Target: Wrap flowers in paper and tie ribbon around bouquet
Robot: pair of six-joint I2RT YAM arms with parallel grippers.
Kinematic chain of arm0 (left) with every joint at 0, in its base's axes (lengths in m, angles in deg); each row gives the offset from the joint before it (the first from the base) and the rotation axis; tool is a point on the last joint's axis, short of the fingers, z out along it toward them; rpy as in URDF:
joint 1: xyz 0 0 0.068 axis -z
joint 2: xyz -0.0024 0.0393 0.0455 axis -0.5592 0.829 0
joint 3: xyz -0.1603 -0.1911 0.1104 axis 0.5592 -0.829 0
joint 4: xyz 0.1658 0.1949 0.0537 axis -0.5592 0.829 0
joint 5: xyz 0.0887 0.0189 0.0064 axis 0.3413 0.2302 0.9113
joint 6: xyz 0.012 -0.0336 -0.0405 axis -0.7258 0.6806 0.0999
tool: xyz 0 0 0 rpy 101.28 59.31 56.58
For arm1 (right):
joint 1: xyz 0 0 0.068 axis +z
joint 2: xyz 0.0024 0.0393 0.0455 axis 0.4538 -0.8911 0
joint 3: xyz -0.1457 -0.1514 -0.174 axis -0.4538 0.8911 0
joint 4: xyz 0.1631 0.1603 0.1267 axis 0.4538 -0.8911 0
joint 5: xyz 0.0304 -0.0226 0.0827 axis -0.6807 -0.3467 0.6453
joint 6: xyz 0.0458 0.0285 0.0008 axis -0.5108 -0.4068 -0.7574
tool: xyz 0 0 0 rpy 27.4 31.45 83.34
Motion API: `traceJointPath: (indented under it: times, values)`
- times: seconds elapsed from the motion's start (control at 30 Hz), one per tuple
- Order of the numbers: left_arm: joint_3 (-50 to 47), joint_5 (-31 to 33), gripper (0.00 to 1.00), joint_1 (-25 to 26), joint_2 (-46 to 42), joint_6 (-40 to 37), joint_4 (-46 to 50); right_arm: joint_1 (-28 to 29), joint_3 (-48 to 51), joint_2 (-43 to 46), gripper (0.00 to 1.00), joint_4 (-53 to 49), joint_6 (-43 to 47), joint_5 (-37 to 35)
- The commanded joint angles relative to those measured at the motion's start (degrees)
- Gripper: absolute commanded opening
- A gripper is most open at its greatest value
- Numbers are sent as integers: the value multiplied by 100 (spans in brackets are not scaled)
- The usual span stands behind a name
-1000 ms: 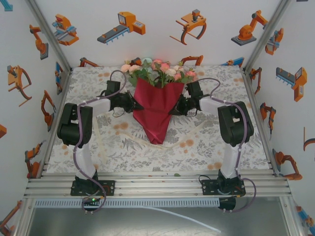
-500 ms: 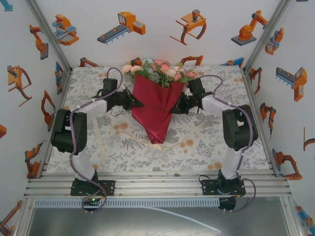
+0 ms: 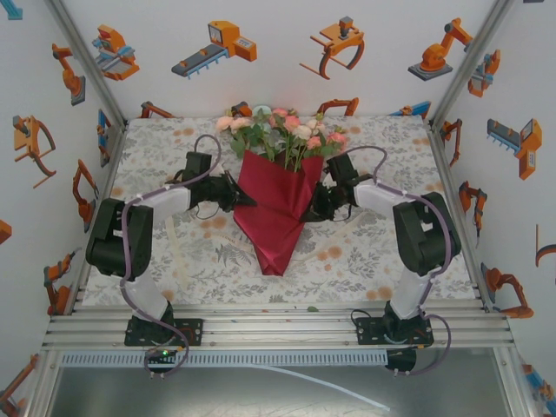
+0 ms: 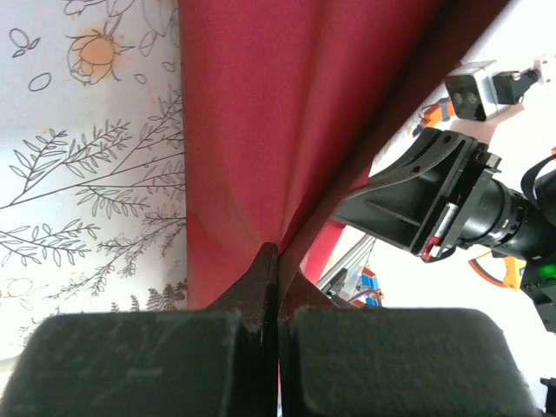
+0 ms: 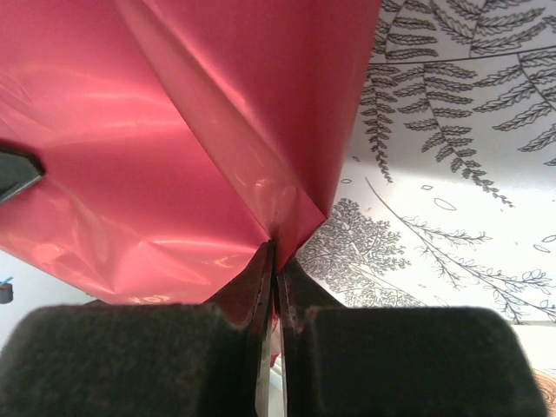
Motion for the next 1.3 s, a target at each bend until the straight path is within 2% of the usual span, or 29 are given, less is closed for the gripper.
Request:
traceJointPath:
  times: [0.0,0.2,0.27,0.4,0.47,0.67,0.8,1.1,1.27]
  values:
    - [-80,43,2,2,107,-245,10,4,93,-87,18,-216,280,-241]
    - [48,216,34,14,161,-523,299,0,-96,7,48,-421,364,-494]
    - [135,329,44,20,144,-636,473,-6,-146,89,54,-493,369,-603]
    - [262,586,56,20,56,-862,830,-51,-224,251,61,-629,386,-719]
    - [314,710,62,16,-24,-966,978,-66,-255,372,69,-671,386,-764]
    - [357,753,79,-42,-359,-995,985,-242,-336,757,72,-773,352,-844]
    - [402,717,84,-134,-501,-952,1007,-408,-394,961,72,-829,320,-844]
    - [350,513,84,-533,-798,-801,858,-774,-563,1080,72,-927,281,-761]
    - [202,769,84,-979,-1261,-816,921,-1382,-554,1246,72,-1447,264,-1475]
